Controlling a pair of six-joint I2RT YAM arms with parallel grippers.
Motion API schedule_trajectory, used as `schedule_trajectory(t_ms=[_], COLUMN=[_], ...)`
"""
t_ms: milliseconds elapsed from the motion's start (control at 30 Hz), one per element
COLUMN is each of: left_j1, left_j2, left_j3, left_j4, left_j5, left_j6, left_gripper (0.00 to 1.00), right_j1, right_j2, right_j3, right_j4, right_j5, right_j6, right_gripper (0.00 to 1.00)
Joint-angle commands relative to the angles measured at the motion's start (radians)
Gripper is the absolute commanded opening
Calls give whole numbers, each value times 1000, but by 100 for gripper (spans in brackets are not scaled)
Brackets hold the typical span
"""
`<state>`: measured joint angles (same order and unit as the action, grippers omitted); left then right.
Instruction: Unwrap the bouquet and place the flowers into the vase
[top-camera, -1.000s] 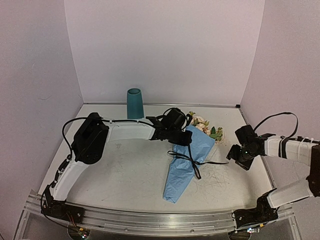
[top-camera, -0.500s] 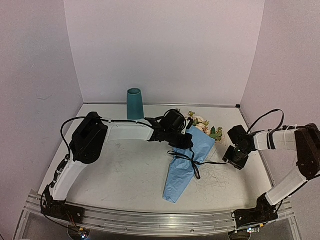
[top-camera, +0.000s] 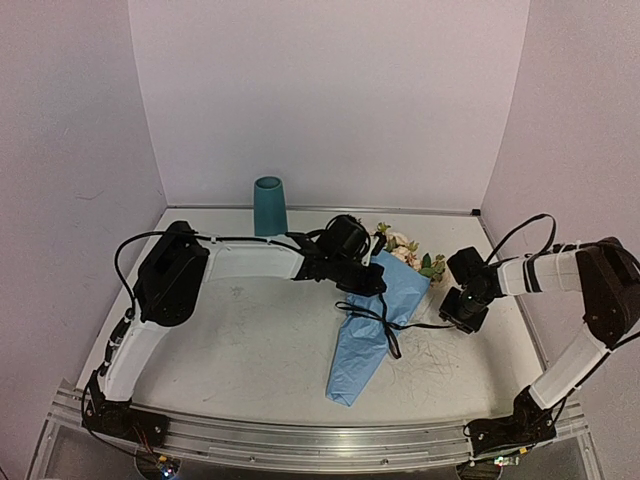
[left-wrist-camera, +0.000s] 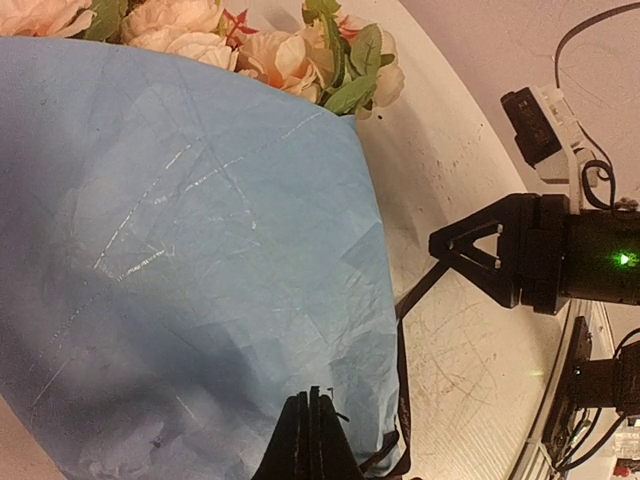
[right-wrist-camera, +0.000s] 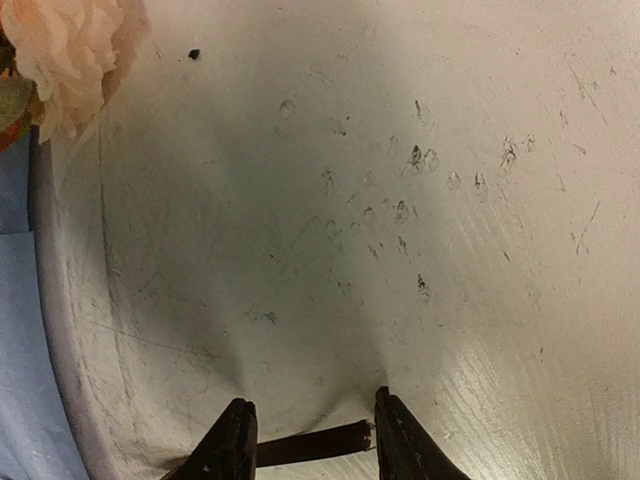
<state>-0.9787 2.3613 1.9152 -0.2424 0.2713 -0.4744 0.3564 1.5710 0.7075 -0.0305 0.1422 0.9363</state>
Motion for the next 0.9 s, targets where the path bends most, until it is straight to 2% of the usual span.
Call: schedule_trajectory(t_ms=[0, 67, 100, 133, 400, 600, 867], left_j1=[3, 3, 3, 3, 4, 7, 24], left_j2=[-78, -79, -80, -80, -91, -113, -195], left_j3=[-7, -9, -10, -11, -19, -36, -120], left_j4=[37, 37, 37, 37, 36, 36, 33], left_j5=[14, 10, 8, 8, -3, -18, -88], left_j6=[10, 11, 11, 12, 27, 40, 78], left_gripper=[0, 0, 0, 0, 0, 0, 0], right_j1=[19, 21, 22, 21, 21, 21, 15], right_j2=[28, 27, 26, 25, -58, -104, -177], right_j3=[9, 4, 3, 2, -9, 19, 53], right_j4=[-47, -47, -48, -48, -55, -65, -139], right_j5=[6, 9, 9, 10, 59, 91, 240], right_j6=[31, 35, 36, 37, 36, -45, -113], right_gripper=[30, 18, 7, 0, 0, 0, 0])
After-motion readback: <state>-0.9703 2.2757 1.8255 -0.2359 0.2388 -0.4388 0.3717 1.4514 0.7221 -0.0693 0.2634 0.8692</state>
